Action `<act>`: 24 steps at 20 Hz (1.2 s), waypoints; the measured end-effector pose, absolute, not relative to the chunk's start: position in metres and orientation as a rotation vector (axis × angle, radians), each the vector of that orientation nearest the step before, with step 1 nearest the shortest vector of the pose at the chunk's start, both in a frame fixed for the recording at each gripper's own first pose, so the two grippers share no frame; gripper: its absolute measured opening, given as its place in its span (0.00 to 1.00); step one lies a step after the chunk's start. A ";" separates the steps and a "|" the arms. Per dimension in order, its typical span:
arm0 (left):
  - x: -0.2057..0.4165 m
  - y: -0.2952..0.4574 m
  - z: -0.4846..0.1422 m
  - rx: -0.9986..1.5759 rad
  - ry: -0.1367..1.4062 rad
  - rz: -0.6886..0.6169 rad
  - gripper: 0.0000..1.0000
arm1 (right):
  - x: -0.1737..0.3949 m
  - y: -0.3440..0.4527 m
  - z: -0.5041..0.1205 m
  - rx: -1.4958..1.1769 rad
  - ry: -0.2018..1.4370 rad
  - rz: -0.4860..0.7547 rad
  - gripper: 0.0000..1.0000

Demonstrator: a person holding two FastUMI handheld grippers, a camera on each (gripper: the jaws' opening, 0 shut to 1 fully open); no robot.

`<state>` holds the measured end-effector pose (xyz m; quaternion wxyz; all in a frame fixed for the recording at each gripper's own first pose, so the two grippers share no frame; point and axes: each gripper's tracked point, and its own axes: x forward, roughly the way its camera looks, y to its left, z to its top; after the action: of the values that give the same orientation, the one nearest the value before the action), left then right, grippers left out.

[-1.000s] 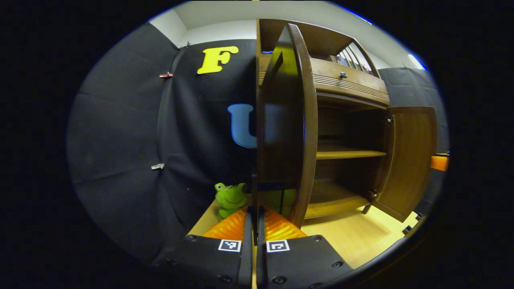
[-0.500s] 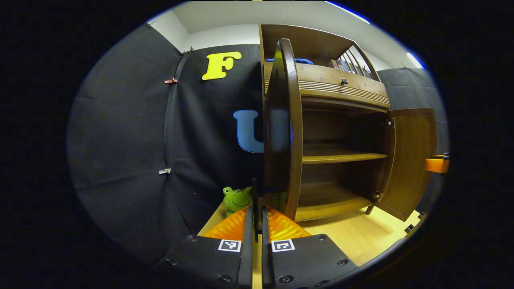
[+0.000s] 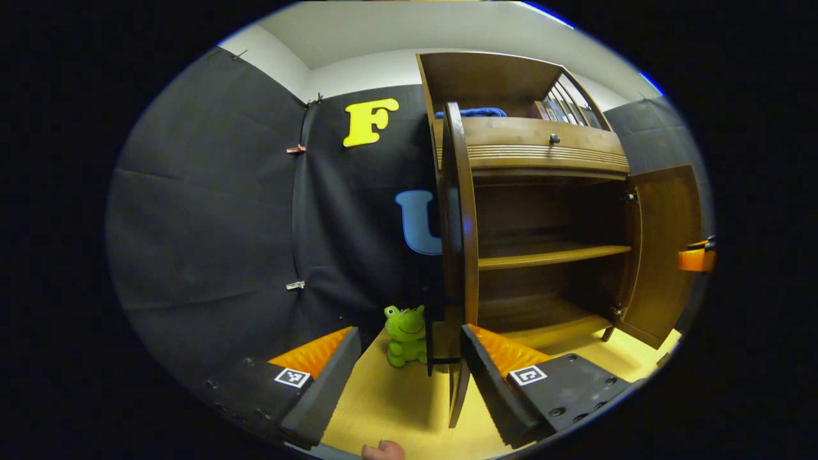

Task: Open the right door of the double-door shoe cabinet with the right hand, and open the left door with the left hand.

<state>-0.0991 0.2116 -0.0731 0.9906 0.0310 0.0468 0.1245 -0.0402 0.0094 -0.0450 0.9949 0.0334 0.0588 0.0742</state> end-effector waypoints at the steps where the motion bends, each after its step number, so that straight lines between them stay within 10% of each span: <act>1: -0.105 0.205 -0.070 0.067 0.089 0.252 0.97 | -0.039 0.007 -0.046 0.070 0.119 0.153 0.99; 24: -0.039 0.002 -0.014 0.014 -0.027 0.041 0.99 | -0.046 -0.053 -0.023 0.098 0.047 0.139 0.99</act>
<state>-0.0392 0.0024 -0.0139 0.9997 0.0072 -0.0137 0.0203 -0.0461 -0.0532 -0.0232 0.9961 0.0487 0.0234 0.0695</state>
